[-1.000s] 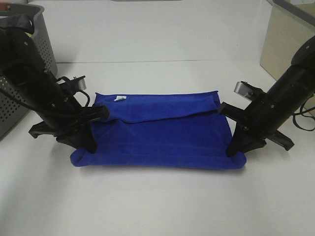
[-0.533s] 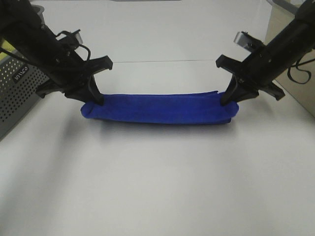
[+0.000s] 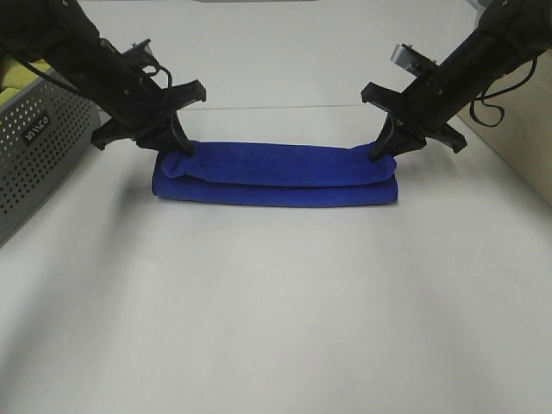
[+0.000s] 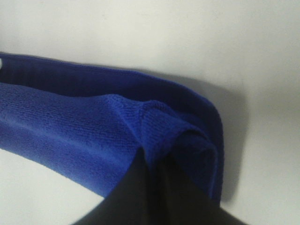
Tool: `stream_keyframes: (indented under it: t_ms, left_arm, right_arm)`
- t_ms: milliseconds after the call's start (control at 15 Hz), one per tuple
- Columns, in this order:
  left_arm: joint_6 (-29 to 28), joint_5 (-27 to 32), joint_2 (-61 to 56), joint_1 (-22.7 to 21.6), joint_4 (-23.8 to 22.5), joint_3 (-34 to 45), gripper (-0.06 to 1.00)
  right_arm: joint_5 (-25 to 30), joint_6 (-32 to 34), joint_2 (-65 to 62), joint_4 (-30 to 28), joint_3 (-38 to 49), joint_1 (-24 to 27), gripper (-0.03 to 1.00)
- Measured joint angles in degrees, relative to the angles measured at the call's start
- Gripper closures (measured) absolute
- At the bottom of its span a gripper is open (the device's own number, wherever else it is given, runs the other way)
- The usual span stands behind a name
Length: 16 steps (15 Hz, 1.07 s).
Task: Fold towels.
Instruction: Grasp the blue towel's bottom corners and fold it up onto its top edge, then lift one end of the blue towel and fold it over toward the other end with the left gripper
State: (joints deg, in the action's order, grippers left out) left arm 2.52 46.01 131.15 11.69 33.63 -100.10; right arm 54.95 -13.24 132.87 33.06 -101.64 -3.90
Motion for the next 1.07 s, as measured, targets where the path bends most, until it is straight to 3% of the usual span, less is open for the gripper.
stream_keyframes:
  t_ms: [133,200,333,400,533,733,800,867,1067]
  left_arm:
    - [0.0,-0.06,3.21,0.0,-0.06,-0.97,0.85]
    - [0.0,-0.11,3.78,0.0,-0.06,-0.97,0.75]
    - [0.0,-1.2,4.01,0.0,0.0,-1.03,0.42]
    - [0.0,-1.32,4.01,0.0,0.0,-1.26,0.31]
    - [0.06,-0.74,4.07,-0.23,-0.29,-3.21,0.23]
    - [0.17,3.32,4.07,-0.29,-3.55,-7.91,0.21]
    - [-0.11,5.27,4.07,-0.29,-5.79,-9.22,0.21]
    - [-1.6,8.08,4.07,-0.29,-11.17,-9.8,0.21]
    - [-2.18,11.4,4.47,-0.52,-13.98,-9.74,0.21]
  right_arm:
    - [0.06,0.17,2.35,-0.34,-0.34,0.0,0.92]
    - [0.0,0.17,2.86,-0.34,-0.34,0.0,0.84]
    - [-0.11,0.17,3.15,-0.29,-0.34,0.0,0.5]
    - [0.06,0.11,3.04,-0.23,-0.4,0.0,0.34]
    - [0.06,0.11,2.18,-0.34,-0.4,0.0,0.18]
    - [0.46,0.11,-0.92,-1.49,-0.46,0.0,0.15]
    - [0.92,0.06,-1.66,-1.83,-0.46,0.0,0.14]
    - [1.78,0.06,-2.29,-2.81,-0.46,0.0,0.14]
    - [2.12,0.06,-2.29,-3.27,-0.46,0.23,0.14]
